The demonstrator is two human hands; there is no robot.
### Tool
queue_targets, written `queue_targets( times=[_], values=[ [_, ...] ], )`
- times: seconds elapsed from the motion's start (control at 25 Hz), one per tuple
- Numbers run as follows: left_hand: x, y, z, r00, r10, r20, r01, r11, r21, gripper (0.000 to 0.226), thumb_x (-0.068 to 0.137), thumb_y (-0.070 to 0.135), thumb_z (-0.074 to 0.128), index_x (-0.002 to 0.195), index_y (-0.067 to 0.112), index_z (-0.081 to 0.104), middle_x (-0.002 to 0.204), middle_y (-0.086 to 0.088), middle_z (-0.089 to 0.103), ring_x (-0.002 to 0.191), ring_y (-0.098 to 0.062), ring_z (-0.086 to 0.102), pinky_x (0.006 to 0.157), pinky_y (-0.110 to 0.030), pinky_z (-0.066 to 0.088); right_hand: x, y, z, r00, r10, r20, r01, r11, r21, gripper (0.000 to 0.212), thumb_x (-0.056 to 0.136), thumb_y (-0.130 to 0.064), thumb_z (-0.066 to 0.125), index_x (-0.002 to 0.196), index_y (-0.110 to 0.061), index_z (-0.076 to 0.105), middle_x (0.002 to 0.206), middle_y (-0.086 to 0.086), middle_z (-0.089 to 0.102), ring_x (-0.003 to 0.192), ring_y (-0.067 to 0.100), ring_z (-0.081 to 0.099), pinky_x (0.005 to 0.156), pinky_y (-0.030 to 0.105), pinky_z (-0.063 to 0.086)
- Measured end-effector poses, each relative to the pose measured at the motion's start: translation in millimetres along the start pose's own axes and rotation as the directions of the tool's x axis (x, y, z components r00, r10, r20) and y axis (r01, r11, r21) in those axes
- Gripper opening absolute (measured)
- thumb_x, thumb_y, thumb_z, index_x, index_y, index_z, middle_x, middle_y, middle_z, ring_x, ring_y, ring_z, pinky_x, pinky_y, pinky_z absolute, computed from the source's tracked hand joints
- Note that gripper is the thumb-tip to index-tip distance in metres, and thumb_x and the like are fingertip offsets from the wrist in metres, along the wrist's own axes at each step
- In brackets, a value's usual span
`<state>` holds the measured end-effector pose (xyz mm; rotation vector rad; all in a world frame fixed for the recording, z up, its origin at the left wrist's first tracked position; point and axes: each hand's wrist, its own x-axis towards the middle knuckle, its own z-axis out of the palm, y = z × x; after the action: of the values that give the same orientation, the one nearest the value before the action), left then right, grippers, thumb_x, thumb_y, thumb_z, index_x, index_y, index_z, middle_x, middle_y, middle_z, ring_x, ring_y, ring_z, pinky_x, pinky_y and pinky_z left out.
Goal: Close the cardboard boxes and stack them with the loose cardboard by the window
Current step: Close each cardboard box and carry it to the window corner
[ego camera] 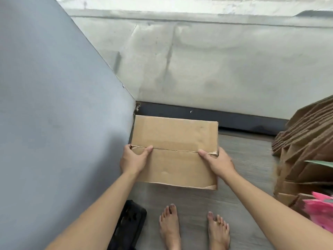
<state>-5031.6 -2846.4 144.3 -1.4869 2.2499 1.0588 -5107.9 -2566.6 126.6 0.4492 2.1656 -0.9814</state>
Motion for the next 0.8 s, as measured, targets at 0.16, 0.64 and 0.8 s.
queue_targets(
  times=[0.16, 0.64, 0.8],
  values=[
    [47.4, -28.5, 33.1, 0.999, -0.018, 0.033, 0.018, 1.000, 0.011, 0.086, 0.072, 0.066, 0.078, 0.134, 0.015, 0.047, 0.132, -0.006, 0.061, 0.123, -0.031, 0.057, 0.103, -0.045, 0.046, 40.9, 14.6, 29.0, 0.999, 0.028, 0.020, -0.026, 0.997, -0.075, 0.075, 0.075, -0.072, 0.068, 0.129, -0.023, 0.050, 0.129, 0.002, 0.061, 0.124, 0.030, 0.052, 0.099, 0.045, 0.045],
    [60.5, -52.7, 72.4, 0.879, 0.470, 0.079, -0.409, 0.658, 0.633, 0.106, 0.077, 0.084, 0.047, 0.158, 0.028, 0.008, 0.164, -0.012, 0.011, 0.146, -0.033, 0.019, 0.109, -0.052, 0.032, 70.9, 45.0, 72.4, 0.996, 0.062, -0.066, -0.064, 0.998, -0.029, 0.077, 0.087, -0.068, 0.056, 0.150, -0.029, 0.035, 0.146, 0.002, 0.052, 0.134, 0.030, 0.046, 0.104, 0.041, 0.038],
    [47.0, -59.4, 88.7, 0.820, 0.438, 0.369, -0.538, 0.368, 0.758, 0.103, 0.072, 0.097, 0.012, 0.152, 0.043, -0.024, 0.165, -0.007, -0.020, 0.151, -0.035, -0.002, 0.110, -0.062, 0.031, 66.2, 47.8, 79.9, 0.990, 0.095, -0.108, -0.094, 0.995, 0.010, 0.070, 0.090, -0.068, 0.050, 0.149, -0.031, 0.039, 0.144, 0.003, 0.054, 0.133, 0.031, 0.046, 0.104, 0.042, 0.037]
  ],
)
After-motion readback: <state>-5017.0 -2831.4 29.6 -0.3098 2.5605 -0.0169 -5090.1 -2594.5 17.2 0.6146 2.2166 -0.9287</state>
